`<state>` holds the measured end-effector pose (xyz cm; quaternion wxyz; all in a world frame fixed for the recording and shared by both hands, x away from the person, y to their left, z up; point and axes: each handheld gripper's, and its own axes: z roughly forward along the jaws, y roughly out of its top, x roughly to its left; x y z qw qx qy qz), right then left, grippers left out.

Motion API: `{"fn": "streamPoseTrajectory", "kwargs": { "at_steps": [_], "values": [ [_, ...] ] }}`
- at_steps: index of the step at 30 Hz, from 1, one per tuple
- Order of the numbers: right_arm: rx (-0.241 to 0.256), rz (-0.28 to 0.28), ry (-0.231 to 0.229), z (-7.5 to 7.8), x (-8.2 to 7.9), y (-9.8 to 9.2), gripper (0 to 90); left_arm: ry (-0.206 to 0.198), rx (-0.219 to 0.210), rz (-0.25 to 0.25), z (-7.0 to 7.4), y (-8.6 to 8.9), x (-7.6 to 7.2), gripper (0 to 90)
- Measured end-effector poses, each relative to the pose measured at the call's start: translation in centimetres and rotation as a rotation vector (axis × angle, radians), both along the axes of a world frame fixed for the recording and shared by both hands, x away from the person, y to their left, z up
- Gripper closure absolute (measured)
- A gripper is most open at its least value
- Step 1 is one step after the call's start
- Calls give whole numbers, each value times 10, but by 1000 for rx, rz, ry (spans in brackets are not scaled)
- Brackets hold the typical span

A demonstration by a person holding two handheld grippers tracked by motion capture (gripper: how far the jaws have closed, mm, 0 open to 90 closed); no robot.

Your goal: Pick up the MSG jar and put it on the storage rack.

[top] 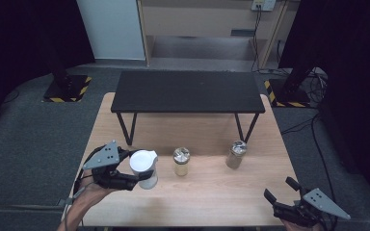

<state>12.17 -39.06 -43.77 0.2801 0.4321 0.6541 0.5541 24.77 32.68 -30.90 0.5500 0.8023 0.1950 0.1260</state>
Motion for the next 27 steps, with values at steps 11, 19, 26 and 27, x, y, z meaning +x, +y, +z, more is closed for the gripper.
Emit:
{"fn": "streamPoseTrajectory", "kwargs": {
  "at_steps": [11,19,26,27],
  "values": [
    [1,-2,0,0,0,0,57,-10,8,2,38,0,20,300],
    [1,-3,0,-1,1,0,58,-27,5,11,64,-2,35,301],
    [8,-5,3,-1,1,-1,57,-31,-11,37,92,-4,54,300],
    [8,-5,3,-1,1,-1,58,-31,-13,40,95,-4,56,300]
  ]
}}
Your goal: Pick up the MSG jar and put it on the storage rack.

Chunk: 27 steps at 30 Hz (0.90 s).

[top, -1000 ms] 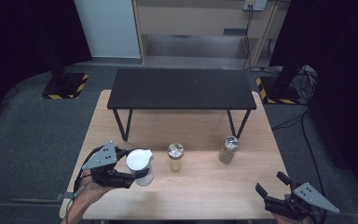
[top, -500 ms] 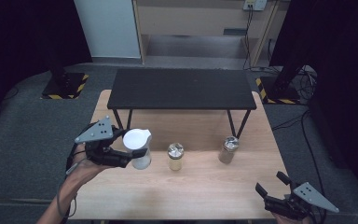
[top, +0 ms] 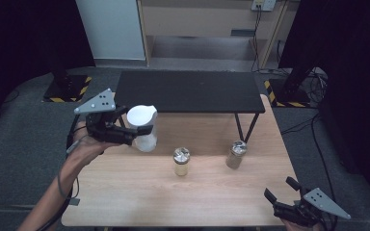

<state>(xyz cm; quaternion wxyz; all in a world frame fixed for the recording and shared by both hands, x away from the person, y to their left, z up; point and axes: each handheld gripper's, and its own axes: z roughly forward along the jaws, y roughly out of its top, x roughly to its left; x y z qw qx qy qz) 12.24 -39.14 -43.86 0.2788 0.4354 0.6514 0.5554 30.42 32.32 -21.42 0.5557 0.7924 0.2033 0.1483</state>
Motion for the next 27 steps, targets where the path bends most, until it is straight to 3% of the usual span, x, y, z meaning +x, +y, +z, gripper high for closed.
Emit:
{"fn": "streamPoseTrajectory", "kwargs": {
  "at_steps": [8,14,25,27],
  "values": [
    [3,-1,1,0,0,0,58,5,-20,43,20,0,19,301],
    [7,-1,3,-1,1,-1,57,-3,-1,81,35,-6,32,301],
    [22,-6,8,-3,2,-3,57,24,-14,157,42,-14,56,301],
    [23,-7,9,-3,2,-3,58,28,-19,200,42,-18,62,301]
  ]
}}
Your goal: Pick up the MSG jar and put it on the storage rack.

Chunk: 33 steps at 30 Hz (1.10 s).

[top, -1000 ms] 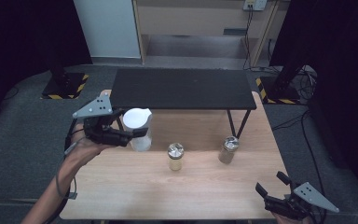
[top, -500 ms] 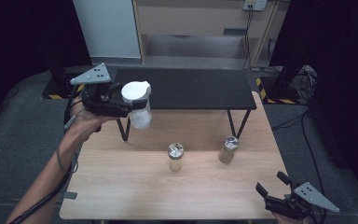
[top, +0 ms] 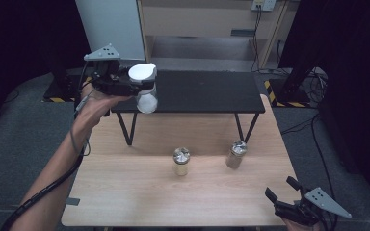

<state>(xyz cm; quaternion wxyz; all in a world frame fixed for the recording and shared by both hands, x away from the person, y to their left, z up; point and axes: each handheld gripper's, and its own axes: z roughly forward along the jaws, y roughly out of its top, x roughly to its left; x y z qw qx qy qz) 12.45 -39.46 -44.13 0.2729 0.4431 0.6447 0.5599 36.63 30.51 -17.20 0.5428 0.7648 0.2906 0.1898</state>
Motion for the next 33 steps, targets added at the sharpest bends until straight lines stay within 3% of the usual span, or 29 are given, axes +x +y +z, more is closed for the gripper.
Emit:
{"fn": "streamPoseTrajectory", "kwargs": {
  "at_steps": [2,5,8,12,16,33],
  "values": [
    [0,1,-1,0,0,0,58,-1,4,15,1,-2,2,301],
    [1,-1,-1,0,-1,0,58,3,29,79,4,-12,11,301],
    [3,-1,-1,0,-1,-1,58,4,29,108,4,-14,15,301],
    [3,0,-1,0,-1,-1,58,13,-3,192,-1,-17,24,301],
    [5,0,-1,0,0,-1,58,15,9,257,-3,-24,29,301],
    [11,-2,-1,-1,0,-2,58,33,29,360,-18,-36,44,301]
  ]
}}
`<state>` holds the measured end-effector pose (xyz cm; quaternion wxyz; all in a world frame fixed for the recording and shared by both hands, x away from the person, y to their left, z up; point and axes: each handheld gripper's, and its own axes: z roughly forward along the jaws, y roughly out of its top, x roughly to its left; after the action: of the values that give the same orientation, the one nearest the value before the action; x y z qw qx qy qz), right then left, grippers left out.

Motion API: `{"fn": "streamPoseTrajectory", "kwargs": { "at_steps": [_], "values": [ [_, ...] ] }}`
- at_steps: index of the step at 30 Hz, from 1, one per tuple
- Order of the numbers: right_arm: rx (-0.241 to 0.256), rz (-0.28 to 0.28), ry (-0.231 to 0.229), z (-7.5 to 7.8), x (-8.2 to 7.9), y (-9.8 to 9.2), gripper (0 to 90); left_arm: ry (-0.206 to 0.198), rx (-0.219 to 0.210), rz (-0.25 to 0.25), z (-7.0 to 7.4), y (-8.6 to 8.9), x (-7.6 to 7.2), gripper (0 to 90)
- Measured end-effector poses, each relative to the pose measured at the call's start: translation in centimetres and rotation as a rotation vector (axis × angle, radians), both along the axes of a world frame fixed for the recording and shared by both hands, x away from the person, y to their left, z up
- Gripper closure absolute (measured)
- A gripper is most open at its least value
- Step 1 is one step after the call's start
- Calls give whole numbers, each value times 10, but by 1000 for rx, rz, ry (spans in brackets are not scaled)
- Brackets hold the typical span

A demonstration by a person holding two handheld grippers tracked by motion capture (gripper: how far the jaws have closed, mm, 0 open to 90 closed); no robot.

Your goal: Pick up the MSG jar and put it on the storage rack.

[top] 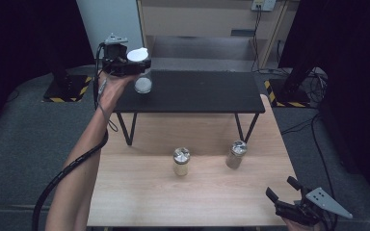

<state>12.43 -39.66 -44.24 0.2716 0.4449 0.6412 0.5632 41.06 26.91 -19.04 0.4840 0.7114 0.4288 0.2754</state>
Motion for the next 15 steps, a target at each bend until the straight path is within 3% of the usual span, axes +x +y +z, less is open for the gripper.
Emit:
{"fn": "streamPoseTrajectory", "kwargs": {
  "at_steps": [15],
  "values": [
    [2,-1,-3,-1,0,0,58,17,-6,31,-15,0,5,301]
  ]
}}
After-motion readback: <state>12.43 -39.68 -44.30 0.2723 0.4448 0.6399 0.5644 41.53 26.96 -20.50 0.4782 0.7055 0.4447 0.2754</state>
